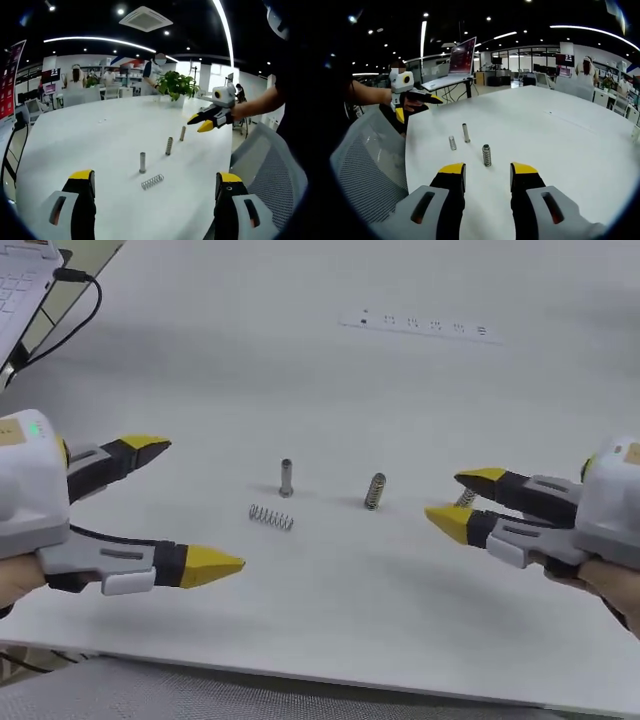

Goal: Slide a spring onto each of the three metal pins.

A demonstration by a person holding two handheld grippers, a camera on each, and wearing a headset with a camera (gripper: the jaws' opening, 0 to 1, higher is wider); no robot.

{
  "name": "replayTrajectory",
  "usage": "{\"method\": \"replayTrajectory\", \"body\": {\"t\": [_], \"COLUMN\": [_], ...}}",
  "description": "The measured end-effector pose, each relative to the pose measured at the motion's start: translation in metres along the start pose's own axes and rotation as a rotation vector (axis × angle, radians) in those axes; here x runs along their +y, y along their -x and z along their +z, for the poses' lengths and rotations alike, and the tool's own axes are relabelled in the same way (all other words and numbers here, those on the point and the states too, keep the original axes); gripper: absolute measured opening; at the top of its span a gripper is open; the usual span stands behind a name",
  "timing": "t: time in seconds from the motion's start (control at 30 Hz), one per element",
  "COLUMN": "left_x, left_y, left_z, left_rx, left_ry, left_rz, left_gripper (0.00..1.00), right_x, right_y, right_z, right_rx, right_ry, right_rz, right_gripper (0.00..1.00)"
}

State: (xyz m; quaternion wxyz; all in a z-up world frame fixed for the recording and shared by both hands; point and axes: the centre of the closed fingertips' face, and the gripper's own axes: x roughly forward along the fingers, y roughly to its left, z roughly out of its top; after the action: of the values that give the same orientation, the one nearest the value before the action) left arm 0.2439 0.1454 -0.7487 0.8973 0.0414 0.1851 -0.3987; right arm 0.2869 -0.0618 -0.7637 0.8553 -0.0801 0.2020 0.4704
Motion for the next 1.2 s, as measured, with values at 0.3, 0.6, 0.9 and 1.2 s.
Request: {"method": "replayTrajectory", "body": {"t": [0.3, 0.6, 0.9, 1.2], "left_x": [-0.001, -0.001, 0.003, 0.005], "left_y": [0.001, 0.005, 0.008, 0.010], "left_z": [0.000, -0.002, -0.002, -0.004], "left_rx": [0.001, 0.002, 0.001, 0.004], "left_ry": [-0.004, 0.000, 0.004, 0.005], "left_rz": [0.000, 0.006, 0.019, 0.027], "left_gripper": [0.98, 0.98, 0.98, 0.97], "right_x": [0.007, 0.033, 0.058, 0.078], "right_y": [0.002, -0.019, -0.047, -0.071], "right_z": [-0.009, 0.010, 0.034, 0.047], "right_rx": [0.025, 0.011, 0.001, 0.000], "right_ry": [0.001, 0.048, 0.115, 0.170], "right_rz": [0.012, 0.096, 0.181, 0.250], "right_gripper": [0.34, 0.32, 0.29, 0.27]}}
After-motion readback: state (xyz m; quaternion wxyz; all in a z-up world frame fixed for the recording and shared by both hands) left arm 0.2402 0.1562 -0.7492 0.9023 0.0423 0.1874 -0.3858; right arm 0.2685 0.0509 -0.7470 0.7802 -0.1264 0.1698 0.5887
